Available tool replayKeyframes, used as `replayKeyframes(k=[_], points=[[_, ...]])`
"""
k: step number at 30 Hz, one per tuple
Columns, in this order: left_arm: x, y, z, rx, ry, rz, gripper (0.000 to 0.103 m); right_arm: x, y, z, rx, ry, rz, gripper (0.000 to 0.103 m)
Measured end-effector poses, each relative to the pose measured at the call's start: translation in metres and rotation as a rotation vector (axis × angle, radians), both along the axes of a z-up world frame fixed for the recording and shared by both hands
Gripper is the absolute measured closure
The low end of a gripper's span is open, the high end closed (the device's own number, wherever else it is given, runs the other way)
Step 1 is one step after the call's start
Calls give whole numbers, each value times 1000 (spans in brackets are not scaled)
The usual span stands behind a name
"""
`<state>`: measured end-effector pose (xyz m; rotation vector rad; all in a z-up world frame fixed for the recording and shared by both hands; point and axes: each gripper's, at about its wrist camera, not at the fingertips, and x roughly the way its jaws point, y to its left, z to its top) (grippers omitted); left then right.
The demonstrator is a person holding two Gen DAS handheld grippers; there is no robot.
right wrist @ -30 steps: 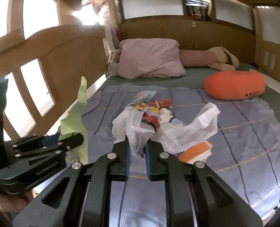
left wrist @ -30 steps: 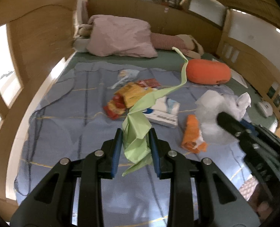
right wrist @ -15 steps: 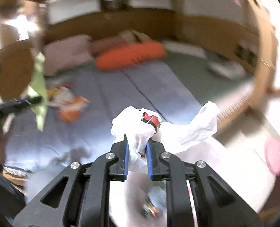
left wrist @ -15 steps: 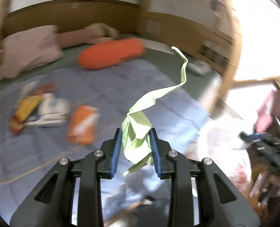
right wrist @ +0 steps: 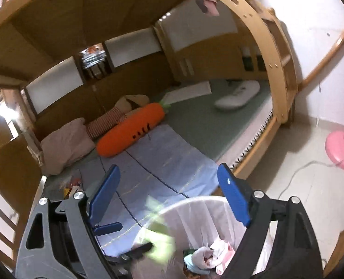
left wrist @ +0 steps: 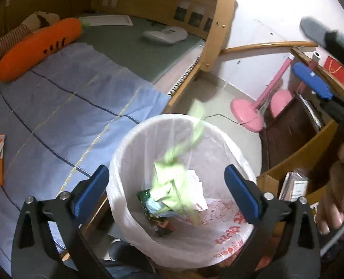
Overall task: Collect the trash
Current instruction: 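Carry the green strip and white bag to the white bin and release both, then return both open tools over the bed, then grasp the orange-and-white package with the right tool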
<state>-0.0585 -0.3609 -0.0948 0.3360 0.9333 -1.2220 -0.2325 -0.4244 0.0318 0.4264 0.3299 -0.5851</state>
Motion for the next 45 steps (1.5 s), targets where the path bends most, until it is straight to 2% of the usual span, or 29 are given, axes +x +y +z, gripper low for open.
replayKeyframes(k=[2, 4, 7, 11, 13, 17, 21, 23, 26, 28, 30, 32, 38, 42, 45], points=[[7, 9, 4, 1, -6, 26, 4, 8, 11, -4, -13, 14, 32, 19], [31, 33, 12, -18, -25, 73, 4, 14, 13, -9, -15, 30, 65, 19], [74, 90, 29, -39, -80, 218, 4, 50, 18, -17, -3, 71, 127, 19], [138, 191, 46, -38, -154, 534, 3, 118, 57, -30, 4, 143, 273, 19], [165, 247, 49, -29, -193, 708, 3, 156, 86, -34, 3, 149, 355, 18], [192, 325, 44, -18, -254, 930, 3, 244, 155, -37, 13, 157, 535, 15], [217, 379, 21, 7, -188, 1088, 3, 312, 214, -41, -67, 173, 603, 15], [227, 385, 17, 16, -169, 1096, 3, 341, 231, -50, -79, 205, 597, 15], [229, 388, 15, 25, -207, 1090, 3, 357, 245, -71, -111, 214, 583, 15], [230, 388, 12, 18, -180, 1081, 3, 365, 251, -86, -136, 274, 592, 15], [231, 389, 10, -2, -141, 1059, 3, 369, 246, -94, -94, 324, 591, 15], [230, 388, 10, 12, -152, 1058, 3, 369, 239, -94, -62, 303, 576, 15], [229, 380, 8, -7, -147, 1041, 3, 375, 226, -105, -25, 333, 529, 15], [228, 377, 5, 3, -135, 1038, 3, 380, 219, -111, -28, 372, 476, 15], [225, 375, 7, 2, -143, 1038, 3, 390, 208, -122, 14, 402, 419, 12]])
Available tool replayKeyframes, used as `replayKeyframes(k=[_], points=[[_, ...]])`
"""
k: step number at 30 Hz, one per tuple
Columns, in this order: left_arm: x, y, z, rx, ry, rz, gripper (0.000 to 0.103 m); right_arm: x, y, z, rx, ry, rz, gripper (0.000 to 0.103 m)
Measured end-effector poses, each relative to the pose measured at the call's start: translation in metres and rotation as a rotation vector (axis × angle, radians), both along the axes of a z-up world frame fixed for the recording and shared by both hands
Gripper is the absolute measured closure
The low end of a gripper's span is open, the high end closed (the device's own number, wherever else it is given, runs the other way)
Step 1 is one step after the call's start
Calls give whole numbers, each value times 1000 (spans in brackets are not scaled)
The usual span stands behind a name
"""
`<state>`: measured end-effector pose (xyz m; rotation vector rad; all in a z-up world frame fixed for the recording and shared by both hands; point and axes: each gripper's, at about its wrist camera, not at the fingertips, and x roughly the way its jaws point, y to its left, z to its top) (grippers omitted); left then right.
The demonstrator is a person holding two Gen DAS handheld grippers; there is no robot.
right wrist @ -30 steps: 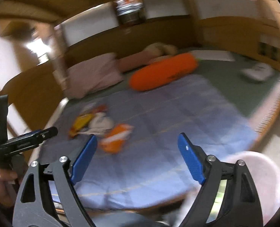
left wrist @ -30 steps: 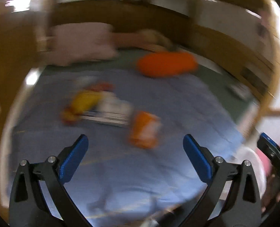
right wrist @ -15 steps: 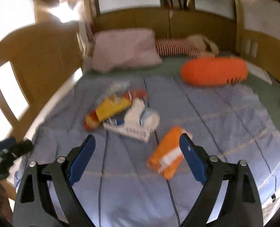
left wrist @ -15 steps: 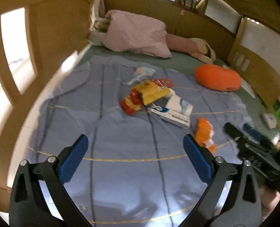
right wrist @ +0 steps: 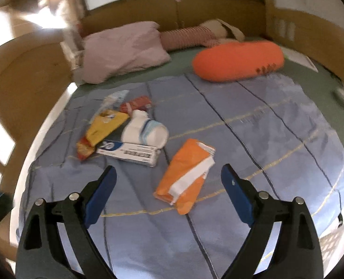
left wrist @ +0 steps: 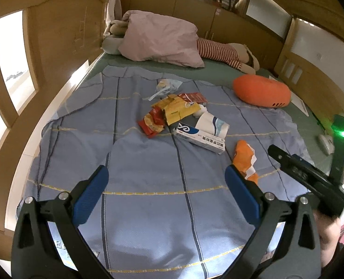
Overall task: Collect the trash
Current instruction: 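Grasp the orange-and-white package with the right tool, then grasp the white toothpaste box with the left tool while the right tool holds the orange package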
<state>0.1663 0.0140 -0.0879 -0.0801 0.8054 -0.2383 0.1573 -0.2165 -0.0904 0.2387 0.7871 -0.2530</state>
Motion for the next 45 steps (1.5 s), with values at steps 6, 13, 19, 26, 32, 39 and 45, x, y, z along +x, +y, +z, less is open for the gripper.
replayKeyframes(k=[6, 13, 19, 26, 32, 39, 45], points=[[3, -6, -4, 9, 8, -1, 3, 56, -30, -58, 118, 221, -127, 12], [10, -10, -14, 24, 37, -7, 3, 93, -36, -117, 180, 393, -150, 12], [11, -19, -21, 54, 35, -36, 3, 94, -35, -108, 212, 342, -100, 40], [31, -49, -36, 113, 59, -103, 3, 64, -43, -39, 231, 97, -87, 40], [75, -89, -67, 122, 76, -232, 3, 38, -43, -8, 272, -48, -75, 40], [104, -136, -101, 265, 37, -400, 3, 34, -56, -7, 270, -54, -73, 40], [129, -162, -118, 482, -17, -597, 3, 41, -63, -12, 299, -38, -73, 40]])
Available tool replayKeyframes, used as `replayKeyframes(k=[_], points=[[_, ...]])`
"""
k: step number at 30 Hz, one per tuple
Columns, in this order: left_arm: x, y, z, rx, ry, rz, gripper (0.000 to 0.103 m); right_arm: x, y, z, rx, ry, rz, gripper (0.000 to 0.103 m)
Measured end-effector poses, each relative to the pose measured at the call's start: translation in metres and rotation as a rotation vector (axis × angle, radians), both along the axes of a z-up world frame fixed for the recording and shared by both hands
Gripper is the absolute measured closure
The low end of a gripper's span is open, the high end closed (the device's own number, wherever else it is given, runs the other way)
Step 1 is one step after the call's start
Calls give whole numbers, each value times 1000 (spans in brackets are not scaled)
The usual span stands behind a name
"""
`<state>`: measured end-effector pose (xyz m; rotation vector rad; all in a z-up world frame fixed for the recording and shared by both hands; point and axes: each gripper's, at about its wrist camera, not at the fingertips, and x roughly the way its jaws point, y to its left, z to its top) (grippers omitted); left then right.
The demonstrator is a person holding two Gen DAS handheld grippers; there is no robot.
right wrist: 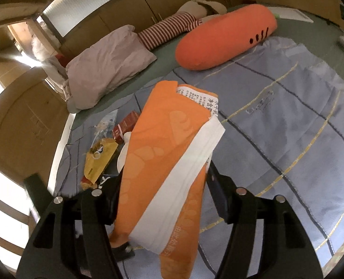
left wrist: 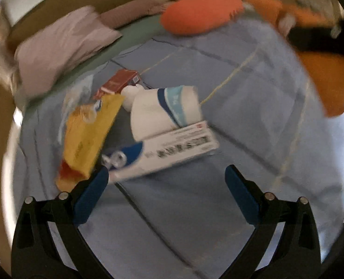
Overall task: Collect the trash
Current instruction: 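Grasp the white toothpaste box with the left tool while the right tool holds the orange package, then carry the toothpaste box and orange package to the white bin and release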
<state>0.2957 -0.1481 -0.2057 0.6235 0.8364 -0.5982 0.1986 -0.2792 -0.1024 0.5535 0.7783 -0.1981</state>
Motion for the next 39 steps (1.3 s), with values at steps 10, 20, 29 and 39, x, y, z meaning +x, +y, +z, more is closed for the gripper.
replayKeyframes(k=[10, 20, 29, 39], points=[[55, -6, -42, 132, 121, -72, 7, 10, 4, -7, -3, 22, 20, 40], [11, 12, -23, -24, 240, -77, 89, 10, 8, -8, -22, 28, 29, 40], [-47, 75, 37, -288, 304, 119, 93, -1, 17, -3, -37, 7, 75, 39], [-128, 127, 112, -488, 91, 387, 93, -53, 101, 22, -211, -69, 335, 39]])
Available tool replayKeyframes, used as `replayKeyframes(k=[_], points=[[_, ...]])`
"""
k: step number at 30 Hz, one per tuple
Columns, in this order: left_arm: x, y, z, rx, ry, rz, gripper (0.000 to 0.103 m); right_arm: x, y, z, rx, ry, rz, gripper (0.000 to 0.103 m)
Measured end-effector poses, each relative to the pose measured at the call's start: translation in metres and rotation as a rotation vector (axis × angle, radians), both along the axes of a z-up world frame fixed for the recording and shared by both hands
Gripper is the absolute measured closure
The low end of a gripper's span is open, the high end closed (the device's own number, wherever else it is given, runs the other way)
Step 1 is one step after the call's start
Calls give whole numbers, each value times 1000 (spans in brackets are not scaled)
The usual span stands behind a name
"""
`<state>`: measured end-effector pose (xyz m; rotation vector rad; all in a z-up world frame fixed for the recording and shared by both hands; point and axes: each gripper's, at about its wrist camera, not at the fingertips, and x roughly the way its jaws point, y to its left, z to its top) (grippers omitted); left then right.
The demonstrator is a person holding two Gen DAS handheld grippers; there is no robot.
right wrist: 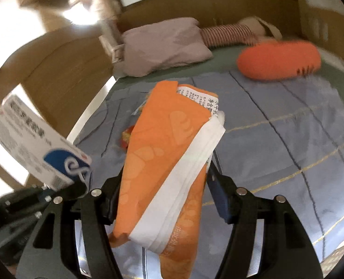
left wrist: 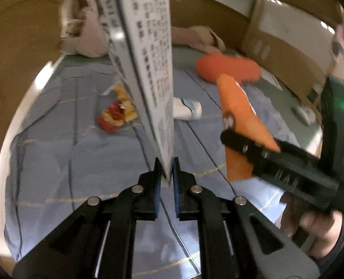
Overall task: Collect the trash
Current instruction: 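Carry the toothpaste box and orange package to the white bin and release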
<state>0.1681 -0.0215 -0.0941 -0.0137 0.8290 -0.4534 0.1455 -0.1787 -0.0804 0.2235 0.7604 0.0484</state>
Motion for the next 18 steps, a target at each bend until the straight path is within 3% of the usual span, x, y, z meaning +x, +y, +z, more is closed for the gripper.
replayKeyframes(k=[4, 18], points=[[-14, 6, 5, -8, -35, 59, 93, 1, 1, -1, -1, -3, -1, 39], [-12, 11, -5, 29, -28, 67, 93, 4, 15, -5, -41, 15, -12, 39]])
